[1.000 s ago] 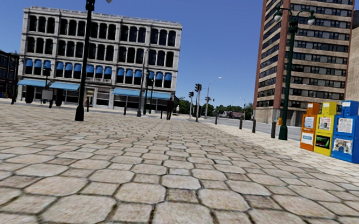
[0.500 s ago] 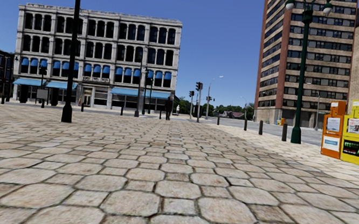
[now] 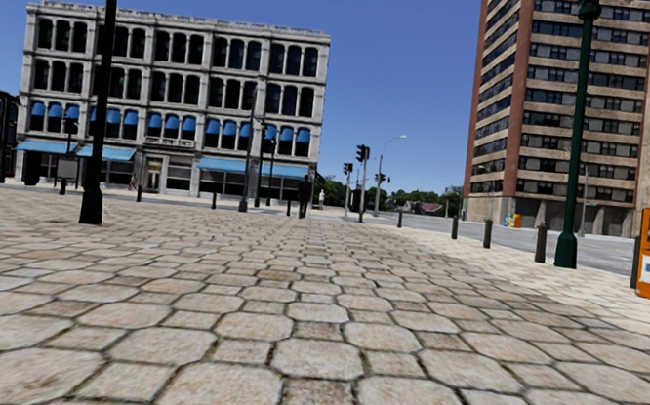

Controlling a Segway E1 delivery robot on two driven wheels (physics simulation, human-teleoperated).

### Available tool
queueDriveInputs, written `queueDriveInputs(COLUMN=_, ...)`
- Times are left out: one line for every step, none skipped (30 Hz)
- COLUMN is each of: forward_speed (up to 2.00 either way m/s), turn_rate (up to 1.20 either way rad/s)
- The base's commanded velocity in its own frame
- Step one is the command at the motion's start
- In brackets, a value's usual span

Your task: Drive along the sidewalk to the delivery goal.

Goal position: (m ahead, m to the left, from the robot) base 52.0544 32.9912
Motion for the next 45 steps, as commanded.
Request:
queueDriveInputs(forward_speed=2.00, turn_rate=0.00)
queueDriveInputs(forward_speed=2.00, turn_rate=0.00)
queueDriveInputs(forward_speed=2.00, turn_rate=0.00)
queueDriveInputs(forward_speed=2.00, turn_rate=0.00)
queueDriveInputs(forward_speed=2.00, turn_rate=0.00)
queueDriveInputs(forward_speed=2.00, turn_rate=0.00)
queueDriveInputs(forward_speed=2.00, turn_rate=0.00)
queueDriveInputs(forward_speed=2.00, turn_rate=0.00)
queueDriveInputs(forward_speed=2.00, turn_rate=0.00)
queueDriveInputs(forward_speed=2.00, turn_rate=0.00)
queueDriveInputs(forward_speed=2.00, turn_rate=0.00)
queueDriveInputs(forward_speed=2.00, turn_rate=0.00)
queueDriveInputs(forward_speed=2.00, turn_rate=0.00)
queueDriveInputs(forward_speed=2.00, turn_rate=0.00)
queueDriveInputs(forward_speed=2.00, turn_rate=0.00)
queueDriveInputs(forward_speed=2.00, turn_rate=0.00)
queueDriveInputs(forward_speed=2.00, turn_rate=0.00)
queueDriveInputs(forward_speed=2.00, turn_rate=0.00)
queueDriveInputs(forward_speed=2.00, turn_rate=0.00)
queueDriveInputs(forward_speed=2.00, turn_rate=0.00)
queueDriveInputs(forward_speed=2.00, turn_rate=0.00)
queueDriveInputs(forward_speed=2.00, turn_rate=0.00)
queueDriveInputs(forward_speed=2.00, turn_rate=0.00)
queueDriveInputs(forward_speed=2.00, turn_rate=0.00)
queueDriveInputs(forward_speed=2.00, turn_rate=0.00)
queueDriveInputs(forward_speed=2.00, turn_rate=0.00)
queueDriveInputs(forward_speed=2.00, turn_rate=0.00)
queueDriveInputs(forward_speed=2.00, turn_rate=0.00)
queueDriveInputs(forward_speed=2.00, turn_rate=0.00)
queueDriveInputs(forward_speed=2.00, turn_rate=0.00)
queueDriveInputs(forward_speed=2.00, turn_rate=0.00)
queueDriveInputs(forward_speed=2.00, turn_rate=0.00)
queueDriveInputs(forward_speed=2.00, turn_rate=0.00)
queueDriveInputs(forward_speed=2.00, turn_rate=0.00)
queueDriveInputs(forward_speed=2.00, turn_rate=0.00)
queueDriveInputs(forward_speed=2.00, turn_rate=0.00)
queueDriveInputs(forward_speed=2.00, turn_rate=0.00)
queueDriveInputs(forward_speed=2.00, turn_rate=0.00)
queueDriveInputs(forward_speed=2.00, turn_rate=0.00)
queueDriveInputs(forward_speed=2.00, turn_rate=0.00)
queueDriveInputs(forward_speed=2.00, turn_rate=0.00)
queueDriveInputs(forward_speed=2.00, turn_rate=0.00)
queueDriveInputs(forward_speed=2.00, turn_rate=0.00)
queueDriveInputs(forward_speed=2.00, turn_rate=0.00)
queueDriveInputs(forward_speed=2.00, turn_rate=0.00)
